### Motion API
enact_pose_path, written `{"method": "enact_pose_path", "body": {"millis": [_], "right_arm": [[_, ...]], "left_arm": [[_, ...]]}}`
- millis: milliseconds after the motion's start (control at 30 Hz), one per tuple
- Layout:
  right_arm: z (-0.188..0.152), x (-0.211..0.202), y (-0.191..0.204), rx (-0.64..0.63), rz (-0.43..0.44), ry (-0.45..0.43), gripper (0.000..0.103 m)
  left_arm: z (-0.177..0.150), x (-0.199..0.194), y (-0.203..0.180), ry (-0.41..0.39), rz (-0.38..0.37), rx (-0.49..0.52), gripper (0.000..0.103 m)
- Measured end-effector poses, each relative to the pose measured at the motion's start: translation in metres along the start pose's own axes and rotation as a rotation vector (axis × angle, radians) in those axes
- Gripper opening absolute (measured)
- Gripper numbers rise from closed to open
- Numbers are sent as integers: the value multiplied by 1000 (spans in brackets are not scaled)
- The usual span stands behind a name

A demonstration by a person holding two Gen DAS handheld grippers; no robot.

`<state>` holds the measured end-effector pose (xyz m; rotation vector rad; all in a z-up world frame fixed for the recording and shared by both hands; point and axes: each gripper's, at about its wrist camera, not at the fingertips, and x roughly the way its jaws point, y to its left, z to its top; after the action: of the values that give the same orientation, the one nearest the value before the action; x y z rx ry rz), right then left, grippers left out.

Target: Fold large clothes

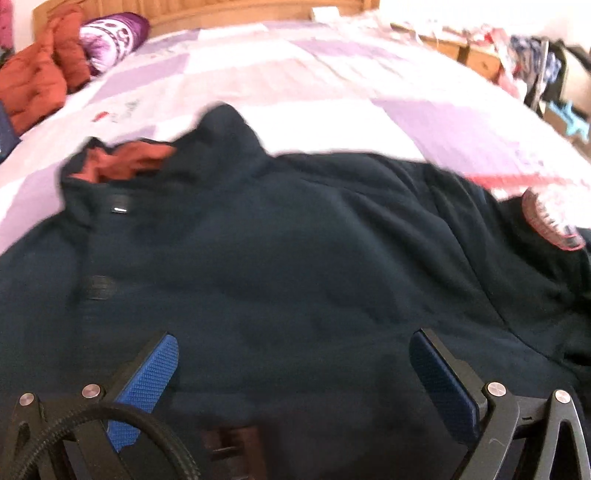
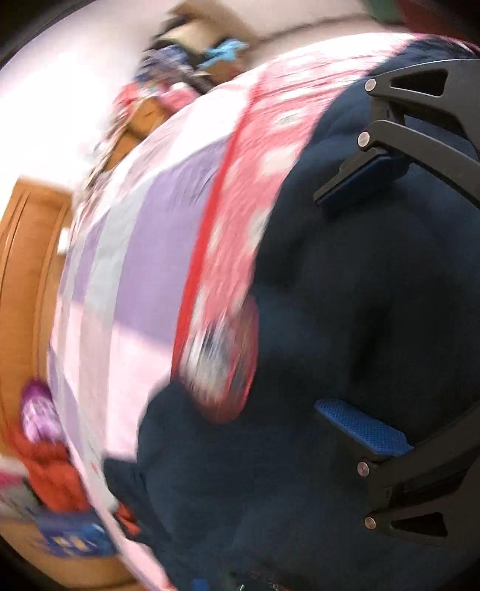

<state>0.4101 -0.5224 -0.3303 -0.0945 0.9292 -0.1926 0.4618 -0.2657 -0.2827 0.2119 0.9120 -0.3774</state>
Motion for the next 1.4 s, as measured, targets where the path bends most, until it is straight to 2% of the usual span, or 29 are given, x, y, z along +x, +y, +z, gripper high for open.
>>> {"method": "enact_pose_path", "body": {"millis": [67,133,167,200,267,333,433,467,533,633,733,833,1000,1033,1133,1267,1400], "right_arm": [[-25,-4,-51,66,-38,31,103],[-51,-12,-103,160,-55,40,103],[-66,-18,-131,198,-105,53,103],[-80,-18,-152,216,-195,90,103],[-113,-32,-208,353,-183,84,103],[-141,-41,-248,390,-288,125,103],[-174,-57,-298,462,-351,157,103],[-184,-61,-312,504,-354,172,103],[-197,-65,-330,587,-290,176,103],[-194,-68,-327,525,-330,176,103],[-194,-69,-325,562,-329,181,103],[-182,-74,-308,526,-372,186,103],[-188,-110,-296,613,-458,219,103],[-190,-119,-291,638,-440,210,103],[-197,-137,-275,752,-292,189,103],[-207,-124,-264,1000,-78,214,103],[-202,-104,-265,1126,-5,174,102]], "left_arm": [[-5,18,-14,43,45,32,103],[-10,23,-10,41,33,-3,103],[-12,23,-5,45,27,-31,103],[-13,23,-3,44,24,-40,103],[-14,22,-4,33,36,-29,103],[-14,26,-7,31,50,-19,103],[-15,27,-9,27,61,-17,103],[-16,28,-10,25,64,-14,103],[-17,27,-11,21,70,-11,103],[-18,28,-11,23,72,-12,103],[-19,28,-12,22,69,-15,103],[-18,29,-12,19,71,-13,103],[-19,29,-12,19,74,-11,103],[-19,29,-12,18,77,-9,103],[-19,28,-13,16,86,-3,103],[-19,28,-15,16,93,1,103],[-19,28,-15,13,94,0,103]]}}
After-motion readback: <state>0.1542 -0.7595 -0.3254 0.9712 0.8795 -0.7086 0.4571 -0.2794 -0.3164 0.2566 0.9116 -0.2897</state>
